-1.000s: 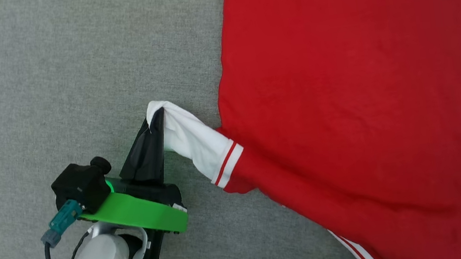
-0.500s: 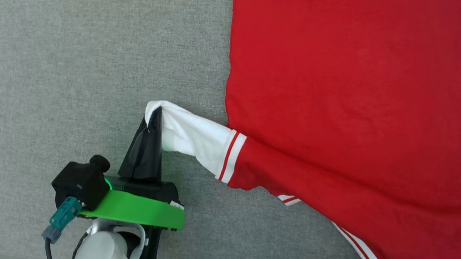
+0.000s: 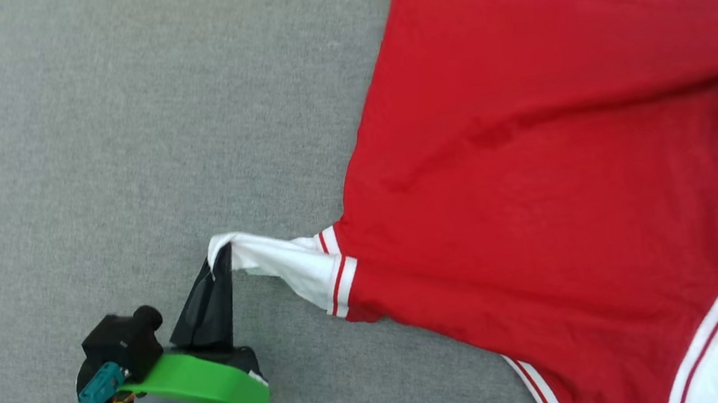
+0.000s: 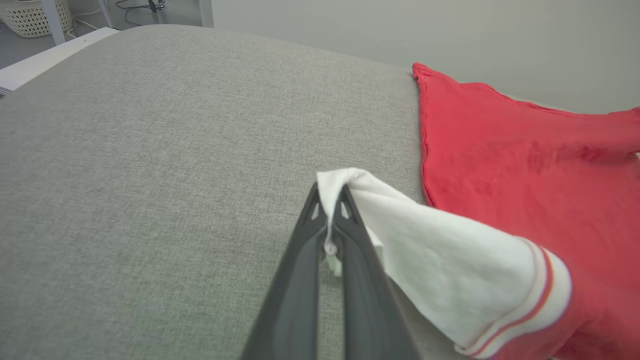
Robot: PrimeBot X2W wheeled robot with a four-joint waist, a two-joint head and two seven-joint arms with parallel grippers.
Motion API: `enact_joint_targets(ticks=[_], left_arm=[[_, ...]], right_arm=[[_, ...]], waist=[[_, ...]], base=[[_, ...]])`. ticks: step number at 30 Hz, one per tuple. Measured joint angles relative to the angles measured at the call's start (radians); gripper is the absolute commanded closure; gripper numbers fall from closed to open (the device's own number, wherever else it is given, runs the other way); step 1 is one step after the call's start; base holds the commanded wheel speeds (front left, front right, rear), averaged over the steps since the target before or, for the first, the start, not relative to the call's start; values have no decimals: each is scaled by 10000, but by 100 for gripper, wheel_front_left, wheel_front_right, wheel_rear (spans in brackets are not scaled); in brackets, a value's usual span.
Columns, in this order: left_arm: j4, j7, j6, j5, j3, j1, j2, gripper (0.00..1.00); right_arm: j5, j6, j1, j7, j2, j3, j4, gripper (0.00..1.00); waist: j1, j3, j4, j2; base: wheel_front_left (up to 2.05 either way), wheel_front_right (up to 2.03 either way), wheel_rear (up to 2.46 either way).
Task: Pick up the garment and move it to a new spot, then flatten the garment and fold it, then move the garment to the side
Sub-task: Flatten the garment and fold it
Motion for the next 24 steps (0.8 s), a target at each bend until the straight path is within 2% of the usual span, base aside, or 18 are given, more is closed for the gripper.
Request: enact_joint_targets(ticks=[4,7,13,16,20,22,23,24], left_arm=[[-75,88,174,-79,75,502,190,100],[-157,104,313,-92,132,744,293,100],[-205,201,481,-159,182,1151,447,100],[-219,276,523,-167,167,1300,472,100],[-261,318,600,-178,163,1451,537,100],[-284,318,610,-178,169,1478,585,100],[-311,318,648,-176,165,1498,623,100],[-314,320,685,-176,165,1502,627,100]], right_arm=[[598,0,1641,-454,-706,-65,-1126,100],[936,0,3101,-754,-1162,-579,-1749,100],[1246,0,6171,-1093,-1154,-1965,-2487,100],[1285,0,7649,-1095,-738,-2754,-2792,100],[1166,0,9445,-1235,190,-3682,-3195,100],[1020,0,10291,-1189,754,-3933,-3367,100],[736,0,11143,-1116,1611,-4048,-3434,100],[667,0,11305,-1076,1831,-4010,-3405,100]], waist=[[0,-616,-284,0],[0,-1012,-523,0],[0,-1600,-1111,0],[0,-1844,-1369,0],[-1,-2127,-1649,0],[-1,-2227,-1767,0],[-1,-2303,-1899,0],[-1,-2314,-1924,1]], base=[[0,0,0],[0,0,0],[0,0,0],[0,0,0],[0,0,0],[0,0,0],[0,0,0],[0,0,0]])
